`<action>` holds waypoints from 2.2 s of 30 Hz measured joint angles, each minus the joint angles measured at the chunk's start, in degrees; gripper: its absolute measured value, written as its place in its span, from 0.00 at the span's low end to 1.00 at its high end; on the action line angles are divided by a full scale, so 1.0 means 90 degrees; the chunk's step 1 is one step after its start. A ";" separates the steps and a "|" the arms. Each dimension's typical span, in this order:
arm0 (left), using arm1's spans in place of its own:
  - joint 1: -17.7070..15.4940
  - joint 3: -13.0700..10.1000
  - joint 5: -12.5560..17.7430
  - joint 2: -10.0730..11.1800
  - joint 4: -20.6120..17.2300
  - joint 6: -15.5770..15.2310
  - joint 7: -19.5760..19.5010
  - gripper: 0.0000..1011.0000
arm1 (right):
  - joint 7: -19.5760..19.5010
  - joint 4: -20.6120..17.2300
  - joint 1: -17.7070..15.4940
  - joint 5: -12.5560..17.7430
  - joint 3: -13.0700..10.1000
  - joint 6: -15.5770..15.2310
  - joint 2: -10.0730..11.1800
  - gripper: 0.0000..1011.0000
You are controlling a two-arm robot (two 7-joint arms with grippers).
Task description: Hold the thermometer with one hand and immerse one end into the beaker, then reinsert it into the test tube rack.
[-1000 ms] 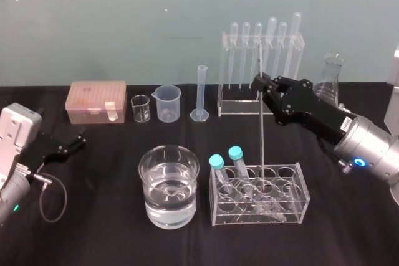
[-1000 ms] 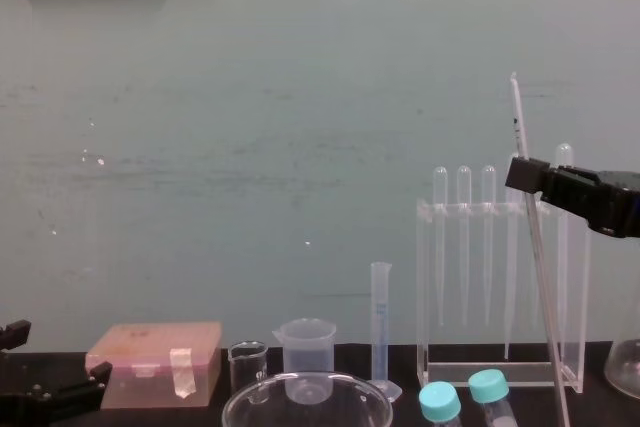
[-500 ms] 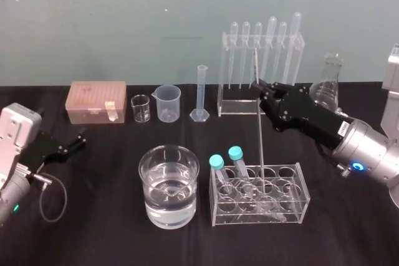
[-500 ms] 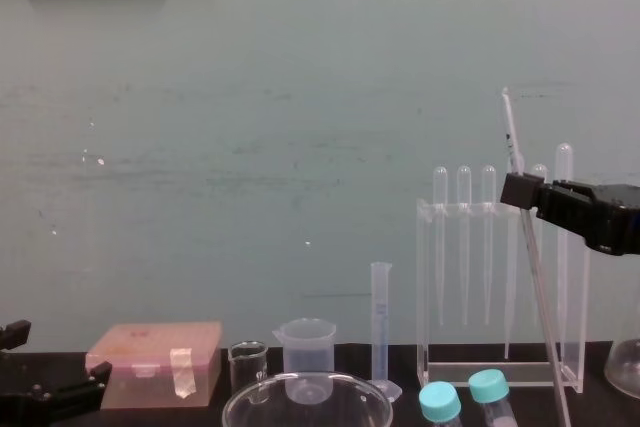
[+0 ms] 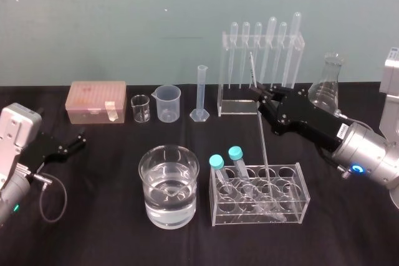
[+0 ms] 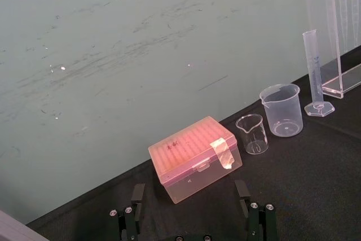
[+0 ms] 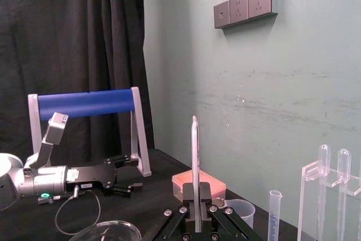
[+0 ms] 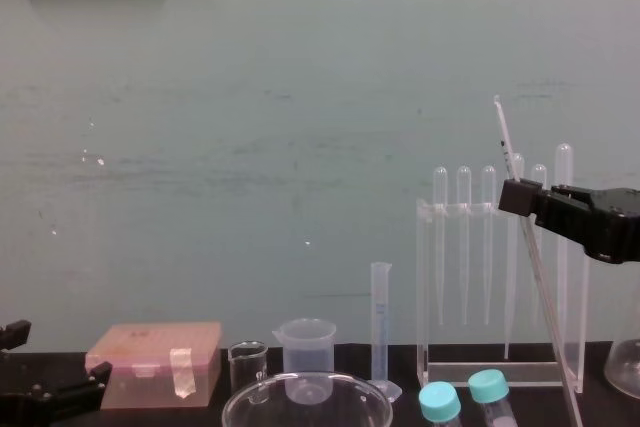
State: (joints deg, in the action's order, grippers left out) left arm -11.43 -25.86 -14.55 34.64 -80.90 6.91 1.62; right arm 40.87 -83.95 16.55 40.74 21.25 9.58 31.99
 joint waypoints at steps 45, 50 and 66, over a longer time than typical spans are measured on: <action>0.0000 0.0000 0.0000 0.0000 0.0000 0.0000 0.0000 1.00 | -0.3150 -0.0248 -0.0707 -0.1214 -0.1209 0.0211 -0.0256 0.99; 0.0000 0.0000 0.0000 0.0000 0.0000 0.0000 0.0000 1.00 | -0.4001 0.0225 -0.0903 -0.1856 -0.1094 -0.0299 -0.0464 0.99; 0.0000 0.0000 0.0000 0.0000 0.0000 0.0000 0.0000 1.00 | -0.4130 0.0467 -0.0966 -0.2033 -0.1009 -0.0517 -0.0581 0.99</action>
State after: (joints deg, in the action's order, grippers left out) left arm -11.43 -25.86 -14.55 34.65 -80.90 6.91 1.62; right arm 3.70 -79.75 7.85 22.44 12.16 4.93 26.77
